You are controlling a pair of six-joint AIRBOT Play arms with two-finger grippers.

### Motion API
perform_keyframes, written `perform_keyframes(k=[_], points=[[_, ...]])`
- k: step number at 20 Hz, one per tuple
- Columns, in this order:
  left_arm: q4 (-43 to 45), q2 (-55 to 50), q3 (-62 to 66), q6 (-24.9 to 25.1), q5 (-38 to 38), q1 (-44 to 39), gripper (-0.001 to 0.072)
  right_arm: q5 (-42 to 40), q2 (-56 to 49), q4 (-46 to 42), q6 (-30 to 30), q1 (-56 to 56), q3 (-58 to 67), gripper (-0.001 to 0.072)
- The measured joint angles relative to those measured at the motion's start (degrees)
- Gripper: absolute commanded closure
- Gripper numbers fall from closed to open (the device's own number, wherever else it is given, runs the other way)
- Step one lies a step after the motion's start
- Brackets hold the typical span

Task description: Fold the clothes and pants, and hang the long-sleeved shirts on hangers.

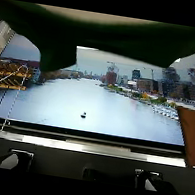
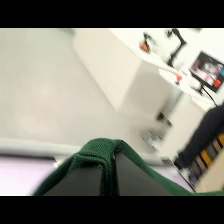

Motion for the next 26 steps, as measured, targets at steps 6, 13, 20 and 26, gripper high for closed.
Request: perform_keyframes(k=[6,13,20,26], points=[[6.32,5.38,10.47,-9.81,-0.35,3.98,0.0692,-5.62,12.04,-2.23,6.86,-0.04,0.00,0.0683],[9.46,0.20,-2.51,-15.04,-15.39,0.37,0.0692,12.61,-2.97,1.53,19.06,-0.07,-0.09,0.0682],[23.65,-20.15,-28.50,-13.99,-9.73,-12.68,0.0691,27.93,-38.03,8.13,19.78,-0.04,-0.31,0.0682],[20.96,-42.47,-26.47,-11.74,-0.50,-16.22,0.0691,8.87,-56.43,17.64,23.47,-0.07,-0.33,0.0682]])
